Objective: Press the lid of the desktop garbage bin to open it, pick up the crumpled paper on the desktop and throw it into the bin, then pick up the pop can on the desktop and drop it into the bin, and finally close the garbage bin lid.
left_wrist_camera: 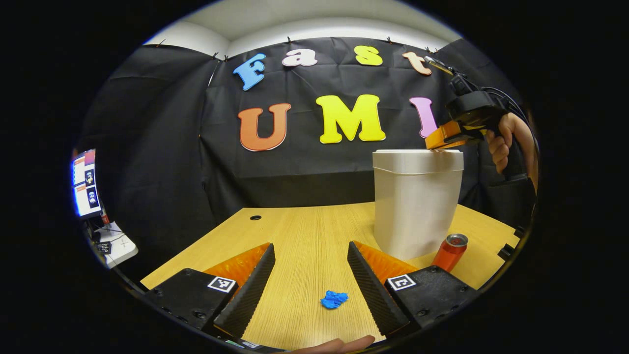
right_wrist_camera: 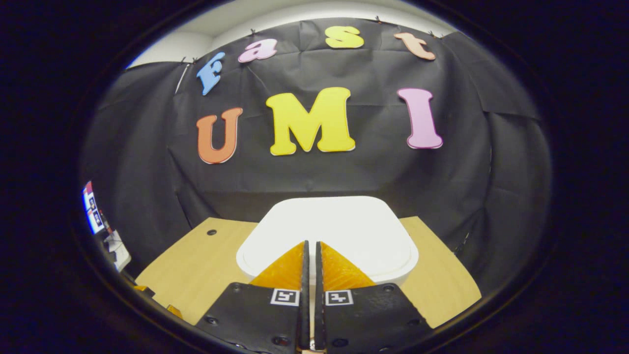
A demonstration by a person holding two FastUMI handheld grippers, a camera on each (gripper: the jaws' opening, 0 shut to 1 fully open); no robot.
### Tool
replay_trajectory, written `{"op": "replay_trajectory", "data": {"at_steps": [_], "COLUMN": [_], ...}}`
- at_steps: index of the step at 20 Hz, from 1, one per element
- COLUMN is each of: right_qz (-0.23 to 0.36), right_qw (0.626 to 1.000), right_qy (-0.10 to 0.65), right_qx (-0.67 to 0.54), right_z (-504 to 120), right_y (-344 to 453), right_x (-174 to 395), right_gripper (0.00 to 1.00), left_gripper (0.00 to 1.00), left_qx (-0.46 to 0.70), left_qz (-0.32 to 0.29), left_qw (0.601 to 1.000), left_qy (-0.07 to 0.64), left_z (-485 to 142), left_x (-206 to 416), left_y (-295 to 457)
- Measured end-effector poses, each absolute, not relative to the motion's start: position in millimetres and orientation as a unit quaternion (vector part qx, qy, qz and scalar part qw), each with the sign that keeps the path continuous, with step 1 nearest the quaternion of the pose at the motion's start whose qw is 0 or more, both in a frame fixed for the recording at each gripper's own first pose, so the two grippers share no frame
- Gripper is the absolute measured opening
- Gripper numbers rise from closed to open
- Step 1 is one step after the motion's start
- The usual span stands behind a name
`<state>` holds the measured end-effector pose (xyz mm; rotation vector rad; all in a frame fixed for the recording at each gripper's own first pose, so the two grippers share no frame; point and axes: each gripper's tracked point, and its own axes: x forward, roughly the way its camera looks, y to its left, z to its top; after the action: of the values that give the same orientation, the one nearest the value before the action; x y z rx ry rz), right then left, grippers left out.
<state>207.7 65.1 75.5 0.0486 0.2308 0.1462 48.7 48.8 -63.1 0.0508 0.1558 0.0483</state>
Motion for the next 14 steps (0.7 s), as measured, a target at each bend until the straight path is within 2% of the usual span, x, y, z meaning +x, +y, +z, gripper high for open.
{"op": "replay_trajectory", "data": {"at_steps": [2,5,8,9,11,13,14], "right_qz": [0.074,0.058,0.03,0.038,0.049,0.046,0.045], "right_qw": [0.991,0.994,0.998,0.999,0.999,0.998,0.998], "right_qy": [0.11,0.096,0.05,0.02,-0.021,-0.028,-0.031], "right_qx": [0.027,-0.002,-0.014,-0.004,0.004,-0.016,-0.023], "right_z": [73.5,73.6,94.2,108.7,117.4,104.2,98.3], "right_y": [64.0,64.8,55.8,58.2,64.7,61.8,60.2], "right_x": [206.1,206.6,194.6,177.0,158.0,140.3,131.8], "right_gripper": [0.02,0.02,0.01,0.03,0.74,0.83,0.93], "left_gripper": [0.96,0.95,0.96,0.96,0.96,0.96,0.96], "left_qx": [0.033,0.034,0.028,0.026,0.021,0.017,0.015], "left_qz": [0.02,0.022,0.018,0.019,0.027,0.026,0.024], "left_qw": [0.997,0.997,0.997,0.996,0.996,0.996,0.995], "left_qy": [0.069,0.064,0.074,0.078,0.084,0.086,0.092], "left_z": [-58.7,-57.7,-64.1,-65.7,-69.1,-72.5,-76.4], "left_x": [47.9,47.4,48.9,50.1,51.6,54.7,56.7], "left_y": [45.2,45.8,44.4,45.5,52.5,52.6,51.8]}}
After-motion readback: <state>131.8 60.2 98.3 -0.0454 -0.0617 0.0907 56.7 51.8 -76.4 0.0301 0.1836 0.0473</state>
